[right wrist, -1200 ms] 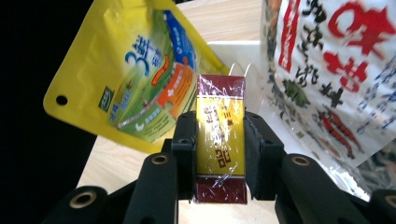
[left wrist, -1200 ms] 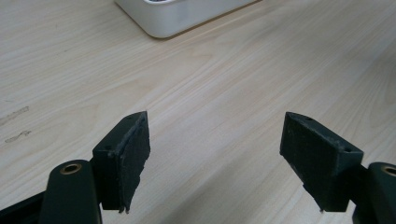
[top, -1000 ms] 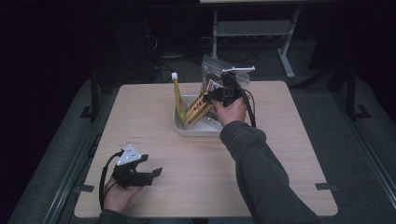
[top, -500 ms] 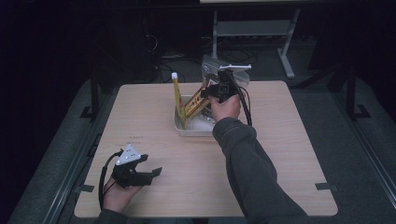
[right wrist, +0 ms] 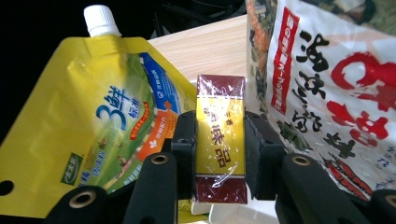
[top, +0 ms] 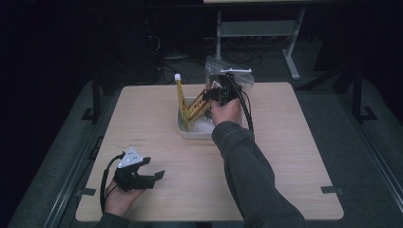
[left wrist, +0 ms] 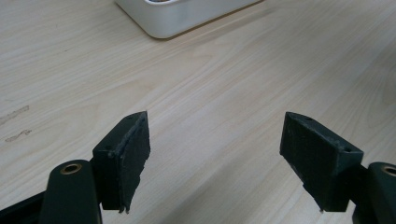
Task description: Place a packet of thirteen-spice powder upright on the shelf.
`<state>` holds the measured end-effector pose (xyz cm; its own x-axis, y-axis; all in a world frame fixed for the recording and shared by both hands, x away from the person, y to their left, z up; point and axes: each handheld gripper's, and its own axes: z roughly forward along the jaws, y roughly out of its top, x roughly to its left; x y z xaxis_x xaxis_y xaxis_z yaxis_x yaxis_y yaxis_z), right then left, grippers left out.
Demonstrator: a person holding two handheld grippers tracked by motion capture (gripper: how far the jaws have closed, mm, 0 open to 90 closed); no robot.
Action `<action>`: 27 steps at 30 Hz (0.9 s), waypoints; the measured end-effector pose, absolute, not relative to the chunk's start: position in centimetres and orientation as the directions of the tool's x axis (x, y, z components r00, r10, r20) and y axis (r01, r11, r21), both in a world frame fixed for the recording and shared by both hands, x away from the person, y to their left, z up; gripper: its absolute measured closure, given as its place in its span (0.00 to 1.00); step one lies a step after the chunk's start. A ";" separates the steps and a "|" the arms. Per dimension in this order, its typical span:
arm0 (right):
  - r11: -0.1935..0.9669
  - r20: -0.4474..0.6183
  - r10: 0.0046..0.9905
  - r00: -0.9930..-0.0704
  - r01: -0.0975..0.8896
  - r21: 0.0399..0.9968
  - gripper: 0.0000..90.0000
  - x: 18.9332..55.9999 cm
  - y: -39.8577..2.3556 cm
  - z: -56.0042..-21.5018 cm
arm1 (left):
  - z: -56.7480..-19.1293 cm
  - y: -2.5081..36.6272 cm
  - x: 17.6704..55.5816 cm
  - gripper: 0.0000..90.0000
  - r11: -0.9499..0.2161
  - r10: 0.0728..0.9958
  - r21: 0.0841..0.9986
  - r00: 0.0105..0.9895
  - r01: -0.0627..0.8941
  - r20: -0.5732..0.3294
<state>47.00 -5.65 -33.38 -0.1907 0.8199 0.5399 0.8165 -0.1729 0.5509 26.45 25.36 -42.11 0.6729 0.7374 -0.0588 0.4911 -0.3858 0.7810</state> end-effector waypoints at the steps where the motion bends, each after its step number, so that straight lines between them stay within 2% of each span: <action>1: -0.171 0.536 0.823 -0.190 0.816 0.551 0.75 47.0 -5.6 -33.5 | -42.1 25.4 26.4 0.26 -0.386 0.737 0.781 0.673 0.491 -0.059; 27: -0.157 0.568 0.789 -0.235 0.816 0.556 0.67 45.1 -5.8 -33.7 | -42.1 25.3 26.4 0.27 -0.390 0.735 0.777 0.675 0.494 -0.061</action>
